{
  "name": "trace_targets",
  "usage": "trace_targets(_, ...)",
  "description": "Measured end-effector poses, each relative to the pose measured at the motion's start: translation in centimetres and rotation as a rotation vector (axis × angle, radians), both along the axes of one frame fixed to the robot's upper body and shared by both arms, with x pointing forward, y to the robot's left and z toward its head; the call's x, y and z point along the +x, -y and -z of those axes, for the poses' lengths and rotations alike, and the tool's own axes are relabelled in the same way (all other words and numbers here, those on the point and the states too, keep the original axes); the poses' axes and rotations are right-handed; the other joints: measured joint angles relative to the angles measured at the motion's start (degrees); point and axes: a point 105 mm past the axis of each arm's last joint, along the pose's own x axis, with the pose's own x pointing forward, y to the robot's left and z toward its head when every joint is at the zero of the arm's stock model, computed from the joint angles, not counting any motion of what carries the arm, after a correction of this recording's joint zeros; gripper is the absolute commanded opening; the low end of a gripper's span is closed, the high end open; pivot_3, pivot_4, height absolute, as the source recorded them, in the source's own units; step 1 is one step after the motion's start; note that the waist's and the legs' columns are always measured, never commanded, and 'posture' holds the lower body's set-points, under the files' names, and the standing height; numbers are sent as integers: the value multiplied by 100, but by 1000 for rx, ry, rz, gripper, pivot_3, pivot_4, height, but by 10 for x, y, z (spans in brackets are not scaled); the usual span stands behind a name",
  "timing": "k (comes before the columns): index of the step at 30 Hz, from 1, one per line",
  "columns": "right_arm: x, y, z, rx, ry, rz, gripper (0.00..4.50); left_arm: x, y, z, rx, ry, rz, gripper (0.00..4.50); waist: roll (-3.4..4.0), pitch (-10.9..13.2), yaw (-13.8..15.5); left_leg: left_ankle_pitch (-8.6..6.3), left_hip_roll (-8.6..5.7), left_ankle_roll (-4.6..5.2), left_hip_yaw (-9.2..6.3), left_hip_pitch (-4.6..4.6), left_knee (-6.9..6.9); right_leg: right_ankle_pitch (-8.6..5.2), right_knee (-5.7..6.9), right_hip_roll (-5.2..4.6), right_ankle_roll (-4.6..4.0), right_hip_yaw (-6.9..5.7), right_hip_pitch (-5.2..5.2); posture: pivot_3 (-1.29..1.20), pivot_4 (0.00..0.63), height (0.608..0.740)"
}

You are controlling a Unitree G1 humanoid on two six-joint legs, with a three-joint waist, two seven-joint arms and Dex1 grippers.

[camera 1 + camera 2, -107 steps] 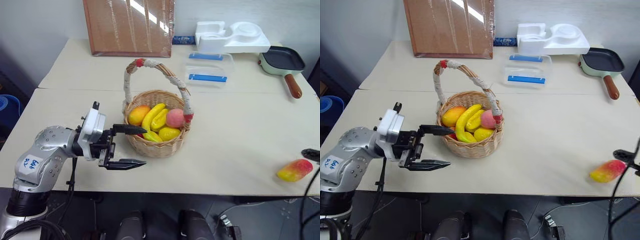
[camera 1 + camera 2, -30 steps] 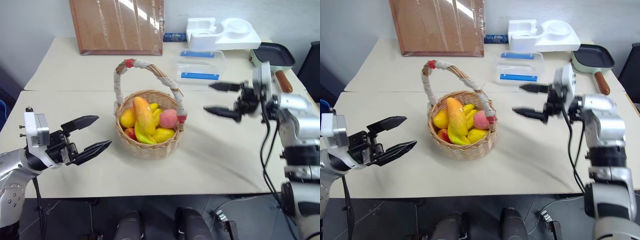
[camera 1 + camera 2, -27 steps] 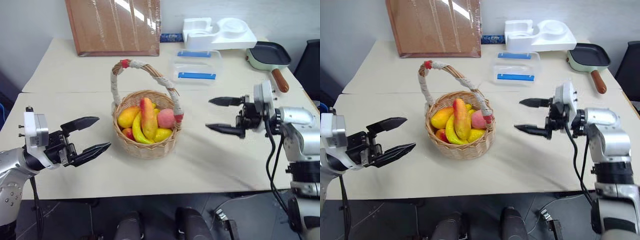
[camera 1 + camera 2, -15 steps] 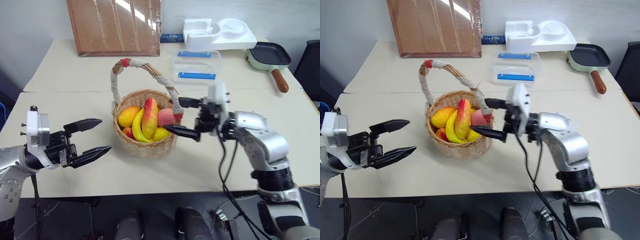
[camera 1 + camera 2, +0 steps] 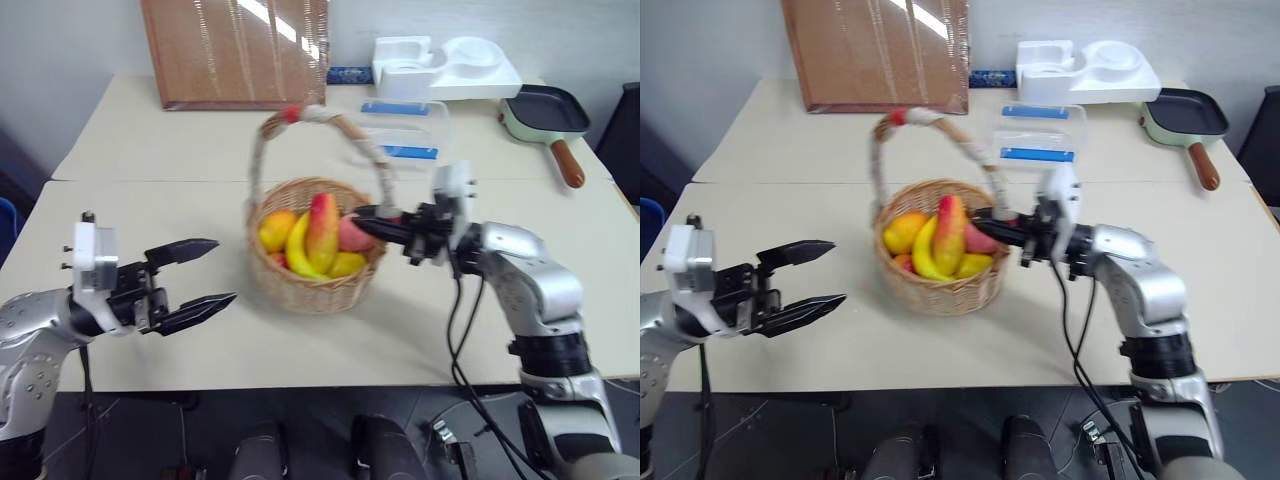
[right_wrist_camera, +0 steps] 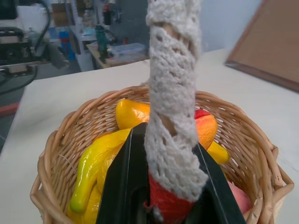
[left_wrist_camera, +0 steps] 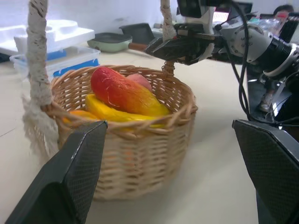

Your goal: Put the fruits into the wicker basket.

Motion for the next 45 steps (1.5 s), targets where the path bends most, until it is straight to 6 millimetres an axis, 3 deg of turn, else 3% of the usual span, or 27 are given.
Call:
trace_targets(5,-8,84,-33,63,78,326,204,11,12,-3,-15,16,46,4500,0,0,11,2,3,0,17,4,0,0,1,5,0,1,-1,0,150,740)
trace_targets(9,-10,154,-22,97,44,578,204,24,15,-5,-10,24,69,4500,-2,-1,13,4,1,4,33,8,2,0,-2,4,1,4,1,0,150,740)
trace_targets(14,3,193,9,104,-39,718,204,38,26,-9,1,56,117,4500,-2,-1,-84,7,7,2,68,43,-13,0,5,2,0,14,0,0,150,740)
trace_targets(16,9,200,9,130,-32,737,204,41,27,-11,5,59,131,4500,0,-1,-155,7,7,1,69,46,-14,0,11,3,0,16,1,0,150,740)
trace_targets(17,11,203,10,137,-32,741,204,41,29,-12,10,69,144,4500,0,-1,-168,8,9,0,68,46,-15,0,11,4,0,16,2,0,150,740)
trace_targets(23,11,204,14,159,-33,717,2163,44,26,-4,45,56,148,4500,0,-1,-147,8,9,0,68,45,-12,0,11,3,1,17,2,0,150,740)
trace_targets(24,10,203,14,159,-32,705,2304,45,24,-2,54,51,141,4500,0,-1,-143,7,9,0,67,45,-13,0,11,2,1,17,2,0,150,740)
trace_targets(27,-3,201,16,116,-43,671,3213,42,16,12,63,6,119,4500,0,-1,-115,7,8,1,65,45,-17,0,9,0,1,16,2,0,150,740)
trace_targets(31,-38,223,7,-9,-49,724,4458,35,-6,39,108,-55,34,4500,1,-1,-54,5,8,5,66,42,-14,0,-3,-1,1,16,1,0,150,740)
trace_targets(35,-69,237,-3,-39,-14,760,4458,28,-36,42,143,-33,-103,4500,-2,-2,-14,4,12,5,65,51,-14,3,-33,1,-4,15,13,0,150,740)
trace_targets(39,-97,225,26,-215,-53,639,4458,11,-57,67,257,-93,-155,4500,-1,-3,-17,-1,11,7,74,56,-23,2,-41,-1,-4,16,13,0,150,740)
trace_targets(42,-109,179,60,-384,-101,353,4458,2,-68,78,314,-122,-184,4500,-11,-8,-34,-2,19,5,67,62,-24,4,-42,2,-6,13,18,0,150,740)
trace_targets(45,-96,131,76,-323,-36,167,4458,1,-67,82,322,-109,-215,4500,-13,-12,-81,-2,21,8,60,71,-19,10,-42,-13,-16,14,15,0,150,740)
